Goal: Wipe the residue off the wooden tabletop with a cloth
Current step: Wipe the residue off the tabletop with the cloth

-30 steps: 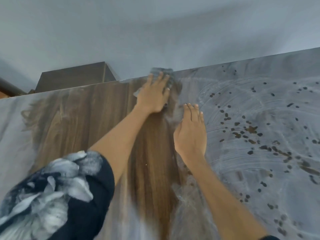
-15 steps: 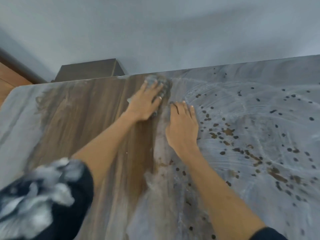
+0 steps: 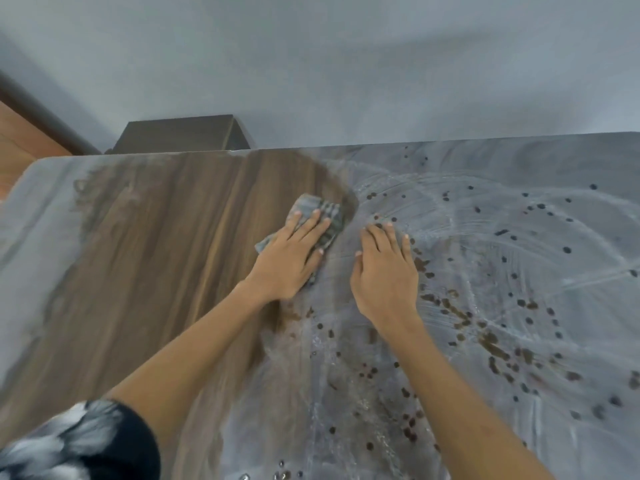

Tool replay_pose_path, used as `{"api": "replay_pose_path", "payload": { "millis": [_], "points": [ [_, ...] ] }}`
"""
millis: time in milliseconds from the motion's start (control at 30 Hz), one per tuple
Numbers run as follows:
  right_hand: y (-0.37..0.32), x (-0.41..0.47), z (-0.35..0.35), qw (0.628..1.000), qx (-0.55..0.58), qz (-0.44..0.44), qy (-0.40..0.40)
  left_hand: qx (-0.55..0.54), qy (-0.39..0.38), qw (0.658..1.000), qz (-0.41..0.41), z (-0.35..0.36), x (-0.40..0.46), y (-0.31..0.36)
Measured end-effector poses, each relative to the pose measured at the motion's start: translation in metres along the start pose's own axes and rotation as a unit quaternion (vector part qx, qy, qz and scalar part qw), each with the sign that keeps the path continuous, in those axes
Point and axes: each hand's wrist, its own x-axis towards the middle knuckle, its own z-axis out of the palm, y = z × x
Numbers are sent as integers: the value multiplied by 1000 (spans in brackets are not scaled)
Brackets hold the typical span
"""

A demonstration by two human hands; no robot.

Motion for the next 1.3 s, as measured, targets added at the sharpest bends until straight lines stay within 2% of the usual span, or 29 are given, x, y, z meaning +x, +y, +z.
{"api": "replay_pose_path", "payload": {
  "millis": [100,233,300,333,400,433,467,533,633,767,900,1000,1133,1233,1300],
  "points": [
    [8,-5,1,1000,15,7,4,-15,29,989,-146,3,-34,-10],
    [11,-10,1,1000,24,5,17,-47,37,950,-306,-7,34,-10],
    [11,-13,1,999,36,8,32,-43,41,955,-289,-9,55,6],
    [11,-14,1,998,46,10,39,-33,55,971,-232,-4,49,21],
    [12,-16,2,997,58,17,51,-36,48,996,-63,8,6,60],
    [14,-18,4,996,65,21,57,-37,31,999,-11,13,-25,77],
    [15,-18,5,995,73,24,63,-41,13,999,4,13,-50,84],
    [17,-21,10,993,83,29,72,-41,-8,998,-42,14,-68,68],
    [24,-26,18,990,96,26,98,-14,11,986,-168,6,-32,24],
    [28,-31,26,989,83,31,119,-49,38,944,-324,-4,49,-19],
    [28,-32,30,985,103,38,135,-70,52,900,-428,-14,111,-46],
    [30,-30,32,982,115,29,147,-61,63,892,-444,-26,126,-79],
    [30,-28,31,981,122,12,148,-21,61,907,-417,-39,124,-116],
    [29,-27,31,982,119,9,147,-6,69,913,-403,-38,127,-100],
    [28,-27,30,985,101,8,143,1,78,938,-339,-33,137,-73]
  ]
}}
